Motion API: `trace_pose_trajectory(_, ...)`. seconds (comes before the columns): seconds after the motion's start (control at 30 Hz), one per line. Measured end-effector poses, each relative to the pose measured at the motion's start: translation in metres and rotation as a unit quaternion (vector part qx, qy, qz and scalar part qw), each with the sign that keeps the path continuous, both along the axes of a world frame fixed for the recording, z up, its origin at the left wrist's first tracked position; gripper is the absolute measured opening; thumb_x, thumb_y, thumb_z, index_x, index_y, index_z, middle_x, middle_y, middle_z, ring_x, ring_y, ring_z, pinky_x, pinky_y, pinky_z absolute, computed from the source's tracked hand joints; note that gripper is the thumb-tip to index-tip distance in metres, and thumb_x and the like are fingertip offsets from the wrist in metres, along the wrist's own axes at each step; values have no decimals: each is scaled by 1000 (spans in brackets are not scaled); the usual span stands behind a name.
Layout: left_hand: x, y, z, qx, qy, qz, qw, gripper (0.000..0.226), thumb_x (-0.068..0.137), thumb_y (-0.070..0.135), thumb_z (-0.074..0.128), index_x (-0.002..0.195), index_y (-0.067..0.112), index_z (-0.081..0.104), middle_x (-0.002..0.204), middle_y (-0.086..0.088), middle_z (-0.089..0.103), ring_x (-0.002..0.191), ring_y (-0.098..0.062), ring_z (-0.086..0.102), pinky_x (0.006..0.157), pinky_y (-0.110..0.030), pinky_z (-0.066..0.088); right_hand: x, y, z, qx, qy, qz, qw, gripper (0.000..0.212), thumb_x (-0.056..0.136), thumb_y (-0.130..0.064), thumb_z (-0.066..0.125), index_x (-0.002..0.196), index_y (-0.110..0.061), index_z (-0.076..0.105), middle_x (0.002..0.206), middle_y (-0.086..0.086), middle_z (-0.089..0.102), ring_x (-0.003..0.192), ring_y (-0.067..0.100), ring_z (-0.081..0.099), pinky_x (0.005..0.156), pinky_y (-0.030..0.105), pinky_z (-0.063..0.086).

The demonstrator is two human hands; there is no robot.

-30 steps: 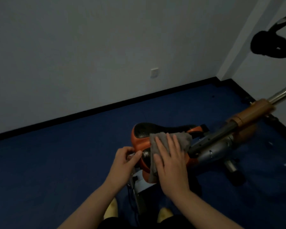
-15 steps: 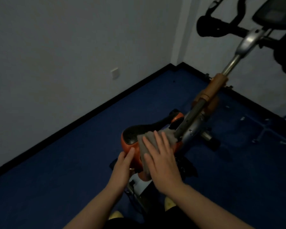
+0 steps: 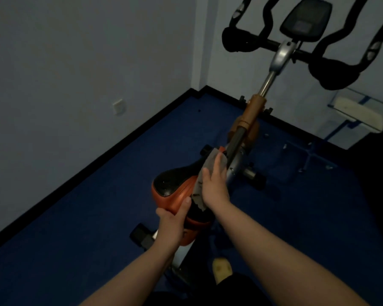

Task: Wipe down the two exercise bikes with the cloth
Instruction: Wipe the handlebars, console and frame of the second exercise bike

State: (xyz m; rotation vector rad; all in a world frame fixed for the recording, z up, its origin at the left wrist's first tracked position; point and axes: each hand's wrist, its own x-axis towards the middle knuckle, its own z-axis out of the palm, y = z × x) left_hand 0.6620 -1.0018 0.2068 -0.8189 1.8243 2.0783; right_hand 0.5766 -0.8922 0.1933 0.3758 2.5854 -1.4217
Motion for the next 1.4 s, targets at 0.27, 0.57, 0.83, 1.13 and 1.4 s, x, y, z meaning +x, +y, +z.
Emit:
trace_pose_trajectory(0.27, -1, 3, 2, -7, -8, 7, 1000, 60, 88, 46, 60, 125, 18, 22, 114, 3, 51, 103, -16, 58, 97, -43, 49, -42, 35, -7, 2, 45, 17, 999, 54, 102, -48, 20, 153, -39, 6, 163, 2, -6, 147, 26, 15, 118, 44, 22)
trace_pose_trajectory(0.57, -2, 16, -5, -25, 2, 83, 996, 58, 87, 40, 64, 125, 18, 26, 117, 1, 53, 104, -17, 61, 90, -39, 54, -106, 80, -12, 143, 213, 329, 909, 34, 104, -32, 37, 109, -16, 66, 116, 6, 59, 117, 25, 49, 102, 38, 36)
trace_pose_trajectory(0.83, 10, 36, -11, -123, 22, 170, 978, 50, 74, 61, 62, 110, 28, 49, 104, 9, 65, 84, 3, 66, 61, -10, 49, -127, 92, -4, 185, 274, 523, 786, 47, 101, -48, 25, 123, -27, 61, 116, -8, 57, 103, 11, 47, 90, 28, 38)
trace_pose_trajectory(1.13, 26, 56, -10, -208, 25, 243, 947, 50, 63, 68, 63, 87, 24, 63, 65, 21, 64, 59, 5, 60, 52, -7, 42, -128, 56, 9, 225, 277, 625, 695, 45, 101, -51, 24, 126, -30, 54, 110, -8, 59, 104, 12, 55, 79, 35, 46)
trace_pose_trajectory(1.4, 35, 62, 0, -356, -16, 201, 912, 49, 69, 81, 48, 101, 45, 57, 88, 22, 63, 82, 13, 56, 64, -18, 45, -139, 46, 15, 343, 197, 607, 689, 36, 104, -29, 31, 133, -20, 49, 127, 5, 60, 108, 30, 58, 85, 41, 49)
